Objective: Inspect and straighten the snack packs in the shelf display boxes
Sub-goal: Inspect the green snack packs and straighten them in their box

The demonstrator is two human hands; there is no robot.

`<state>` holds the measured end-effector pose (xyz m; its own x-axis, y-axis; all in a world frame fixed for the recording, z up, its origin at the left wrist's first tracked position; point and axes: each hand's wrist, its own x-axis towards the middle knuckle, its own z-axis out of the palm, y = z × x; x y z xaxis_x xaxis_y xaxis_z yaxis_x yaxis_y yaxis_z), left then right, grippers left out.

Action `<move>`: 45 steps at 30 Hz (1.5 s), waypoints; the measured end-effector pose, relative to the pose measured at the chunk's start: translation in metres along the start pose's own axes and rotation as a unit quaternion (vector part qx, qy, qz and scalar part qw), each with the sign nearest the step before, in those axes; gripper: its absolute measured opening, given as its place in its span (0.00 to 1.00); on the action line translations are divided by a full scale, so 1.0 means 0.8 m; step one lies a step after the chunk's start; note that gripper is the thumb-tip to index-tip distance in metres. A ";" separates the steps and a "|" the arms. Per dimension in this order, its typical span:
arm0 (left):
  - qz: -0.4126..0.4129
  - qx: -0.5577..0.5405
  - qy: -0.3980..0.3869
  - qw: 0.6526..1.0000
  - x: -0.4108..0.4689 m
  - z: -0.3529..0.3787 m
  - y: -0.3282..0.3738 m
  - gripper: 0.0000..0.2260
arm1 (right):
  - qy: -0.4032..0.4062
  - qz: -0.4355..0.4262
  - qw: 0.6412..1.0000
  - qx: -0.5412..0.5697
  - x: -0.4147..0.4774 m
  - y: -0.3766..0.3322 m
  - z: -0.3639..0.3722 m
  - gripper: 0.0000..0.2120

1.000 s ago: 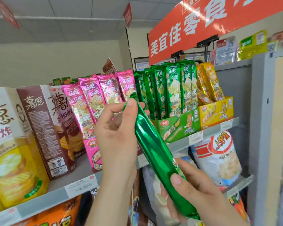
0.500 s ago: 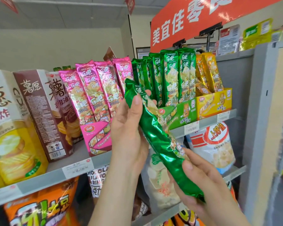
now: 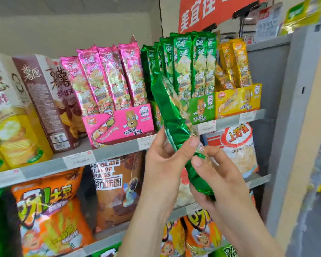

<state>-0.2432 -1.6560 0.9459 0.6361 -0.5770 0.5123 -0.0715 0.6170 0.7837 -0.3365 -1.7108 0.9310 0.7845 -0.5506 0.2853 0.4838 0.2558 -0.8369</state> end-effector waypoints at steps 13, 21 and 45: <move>0.038 -0.107 0.105 0.988 -0.018 0.027 0.011 0.14 | -0.101 -0.127 0.977 -0.136 -0.034 -0.014 -0.036 0.18; 0.016 -0.106 0.117 0.987 -0.019 0.025 0.003 0.20 | 0.026 -0.212 0.956 -0.202 -0.034 -0.014 -0.040 0.18; -0.012 0.071 0.041 0.997 -0.026 0.010 -0.016 0.31 | -0.051 -0.033 0.998 -0.020 -0.016 -0.004 -0.057 0.24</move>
<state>-0.2616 -1.6562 0.9285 0.6988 -0.5424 0.4664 -0.1596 0.5174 0.8407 -0.3657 -1.7413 0.9088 0.7880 -0.4810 0.3843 0.5214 0.1895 -0.8320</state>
